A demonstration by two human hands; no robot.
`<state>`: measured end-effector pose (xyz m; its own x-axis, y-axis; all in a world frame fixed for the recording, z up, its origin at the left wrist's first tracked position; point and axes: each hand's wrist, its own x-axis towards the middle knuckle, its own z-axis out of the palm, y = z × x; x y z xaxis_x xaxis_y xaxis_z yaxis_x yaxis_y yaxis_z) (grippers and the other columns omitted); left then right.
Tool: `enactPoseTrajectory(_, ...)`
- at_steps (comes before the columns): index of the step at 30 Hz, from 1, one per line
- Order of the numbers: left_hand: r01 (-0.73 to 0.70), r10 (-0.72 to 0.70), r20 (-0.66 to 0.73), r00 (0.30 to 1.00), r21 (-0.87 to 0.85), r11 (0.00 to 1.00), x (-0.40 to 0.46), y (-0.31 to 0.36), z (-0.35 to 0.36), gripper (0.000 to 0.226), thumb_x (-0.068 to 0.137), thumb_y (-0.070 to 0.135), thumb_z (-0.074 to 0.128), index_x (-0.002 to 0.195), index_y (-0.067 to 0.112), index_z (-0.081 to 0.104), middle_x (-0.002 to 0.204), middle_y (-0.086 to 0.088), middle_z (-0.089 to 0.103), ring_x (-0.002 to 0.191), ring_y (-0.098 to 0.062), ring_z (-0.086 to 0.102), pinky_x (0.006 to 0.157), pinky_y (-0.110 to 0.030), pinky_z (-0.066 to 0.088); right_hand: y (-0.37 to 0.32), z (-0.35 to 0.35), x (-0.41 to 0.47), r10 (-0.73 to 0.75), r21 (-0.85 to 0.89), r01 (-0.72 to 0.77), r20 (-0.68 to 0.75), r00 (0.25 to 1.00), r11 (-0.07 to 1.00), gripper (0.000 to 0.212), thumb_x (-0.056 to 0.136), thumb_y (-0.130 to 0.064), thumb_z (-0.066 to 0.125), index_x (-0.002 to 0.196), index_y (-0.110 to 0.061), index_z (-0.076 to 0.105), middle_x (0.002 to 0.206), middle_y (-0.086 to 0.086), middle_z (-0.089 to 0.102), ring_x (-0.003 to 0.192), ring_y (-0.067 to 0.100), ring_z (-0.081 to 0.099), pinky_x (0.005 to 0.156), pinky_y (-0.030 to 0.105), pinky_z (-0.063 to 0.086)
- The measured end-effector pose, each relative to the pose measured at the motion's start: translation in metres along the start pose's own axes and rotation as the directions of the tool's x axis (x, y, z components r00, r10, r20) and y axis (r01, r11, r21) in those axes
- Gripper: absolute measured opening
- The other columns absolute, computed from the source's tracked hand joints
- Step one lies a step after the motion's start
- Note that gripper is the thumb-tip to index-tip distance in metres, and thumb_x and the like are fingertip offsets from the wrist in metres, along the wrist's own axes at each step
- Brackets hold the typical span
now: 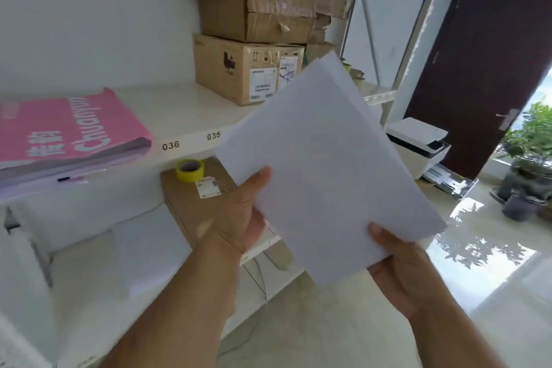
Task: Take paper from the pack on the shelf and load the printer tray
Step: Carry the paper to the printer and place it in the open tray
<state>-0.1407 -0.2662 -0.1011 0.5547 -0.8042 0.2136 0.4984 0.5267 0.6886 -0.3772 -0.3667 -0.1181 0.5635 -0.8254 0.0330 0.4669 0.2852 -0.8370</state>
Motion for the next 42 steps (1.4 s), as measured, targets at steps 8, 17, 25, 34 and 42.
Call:
enactPoseTrajectory(8,0.224,-0.228,0.042,0.973,0.08,0.971,0.038,-0.1,0.084,0.039,0.091,0.011,0.069,0.129,0.01,0.071,0.133,-0.02,0.071,0.125,-0.041,0.065,0.108,-0.06,0.05,-0.034,-0.11,0.013,0.028,0.179,0.01,-0.214,0.976,0.984,0.044,0.101,-0.017,0.057,0.145,-0.016,0.06,0.142,0.016,0.067,0.123,0.031,0.068,0.088,0.046,0.062)
enactPoseTrajectory(17,0.093,-0.112,0.217,0.97,0.097,0.991,0.084,-0.17,0.204,0.067,0.084,0.013,0.075,0.147,0.026,0.056,0.134,-0.009,0.073,0.124,-0.033,0.069,0.102,-0.053,0.057,-0.115,-0.225,0.031,-0.015,0.22,0.078,-0.276,0.961,0.972,0.046,0.095,-0.016,0.059,0.14,-0.01,0.063,0.14,0.018,0.068,0.118,0.032,0.071,0.088,0.048,0.063)
enactPoseTrajectory(25,0.066,-0.063,0.265,0.962,-0.003,0.998,0.129,-0.229,0.279,0.029,0.09,0.0,0.064,0.083,0.028,0.069,0.138,-0.001,0.068,0.124,-0.024,0.069,0.091,-0.045,0.06,-0.157,-0.286,0.048,-0.008,0.249,0.097,-0.335,0.942,0.964,0.043,0.096,-0.02,0.058,0.136,-0.006,0.066,0.133,0.019,0.072,0.109,0.033,0.075,0.084,0.047,0.064)
enactPoseTrajectory(34,0.283,-0.267,0.196,0.943,-0.053,0.958,0.211,-0.341,0.275,0.054,0.099,0.028,0.064,0.151,0.019,0.051,0.148,-0.014,0.063,0.136,-0.037,0.06,0.107,-0.057,0.051,-0.177,-0.334,0.135,-0.175,0.165,0.262,-0.411,0.895,0.951,0.043,0.098,-0.011,0.059,0.14,-0.004,0.062,0.14,0.022,0.067,0.131,0.041,0.062,0.112,0.062,0.045)
enactPoseTrajectory(42,0.281,-0.342,0.125,0.931,0.352,0.893,0.284,-0.442,0.272,0.046,0.089,0.005,0.078,0.133,0.012,0.067,0.127,-0.01,0.077,0.12,-0.032,0.072,0.11,-0.061,0.048,-0.195,-0.394,0.219,-0.151,0.119,0.238,-0.495,0.856,0.964,0.036,0.098,-0.01,0.062,0.133,-0.002,0.067,0.13,0.015,0.074,0.111,0.03,0.073,0.086,0.039,0.063)
